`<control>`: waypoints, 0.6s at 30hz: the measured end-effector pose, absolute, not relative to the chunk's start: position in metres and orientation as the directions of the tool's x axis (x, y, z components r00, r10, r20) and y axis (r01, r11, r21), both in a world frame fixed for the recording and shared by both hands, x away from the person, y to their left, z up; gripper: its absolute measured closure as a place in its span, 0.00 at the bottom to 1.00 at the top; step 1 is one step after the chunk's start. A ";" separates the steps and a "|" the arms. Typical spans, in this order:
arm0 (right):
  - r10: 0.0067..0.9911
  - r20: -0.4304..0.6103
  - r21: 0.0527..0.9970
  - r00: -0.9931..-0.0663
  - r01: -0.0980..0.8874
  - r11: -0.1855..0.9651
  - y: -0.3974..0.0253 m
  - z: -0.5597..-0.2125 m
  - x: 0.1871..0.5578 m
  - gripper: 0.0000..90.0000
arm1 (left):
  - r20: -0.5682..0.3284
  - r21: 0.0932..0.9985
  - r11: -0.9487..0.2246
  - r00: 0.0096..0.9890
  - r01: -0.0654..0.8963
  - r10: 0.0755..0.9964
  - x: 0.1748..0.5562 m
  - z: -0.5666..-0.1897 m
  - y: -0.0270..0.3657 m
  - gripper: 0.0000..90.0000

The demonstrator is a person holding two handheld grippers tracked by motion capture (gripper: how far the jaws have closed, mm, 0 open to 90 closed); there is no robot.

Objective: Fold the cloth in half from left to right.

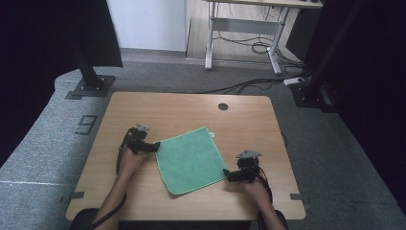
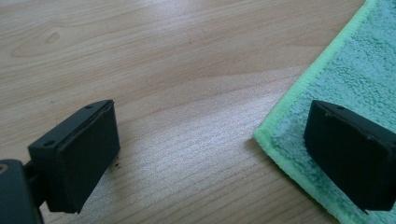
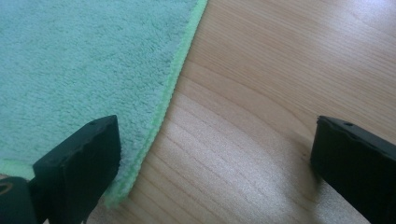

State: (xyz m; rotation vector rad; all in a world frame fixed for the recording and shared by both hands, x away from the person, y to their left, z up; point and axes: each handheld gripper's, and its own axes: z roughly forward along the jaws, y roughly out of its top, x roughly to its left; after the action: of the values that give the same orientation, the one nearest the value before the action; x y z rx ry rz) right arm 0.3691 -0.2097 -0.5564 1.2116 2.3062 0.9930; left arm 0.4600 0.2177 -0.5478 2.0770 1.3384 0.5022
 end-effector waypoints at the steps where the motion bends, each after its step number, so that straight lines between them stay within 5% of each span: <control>1: 0.819 0.013 0.721 -0.573 0.573 0.389 -0.210 -0.556 0.369 0.02 | -0.011 0.671 -0.302 0.417 0.677 0.909 0.460 -0.548 0.218 0.04; 18: 0.754 0.048 0.718 -0.656 0.547 0.430 -0.187 -0.539 0.359 0.07 | -0.011 0.673 -0.300 0.414 0.676 0.910 0.457 -0.548 0.218 0.05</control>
State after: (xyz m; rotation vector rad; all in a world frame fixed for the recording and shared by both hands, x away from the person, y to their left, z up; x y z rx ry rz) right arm 0.3587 -0.1866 -0.5393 1.1255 2.4061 1.0522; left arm 0.4568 0.2178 -0.5478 2.0728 1.3400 0.5054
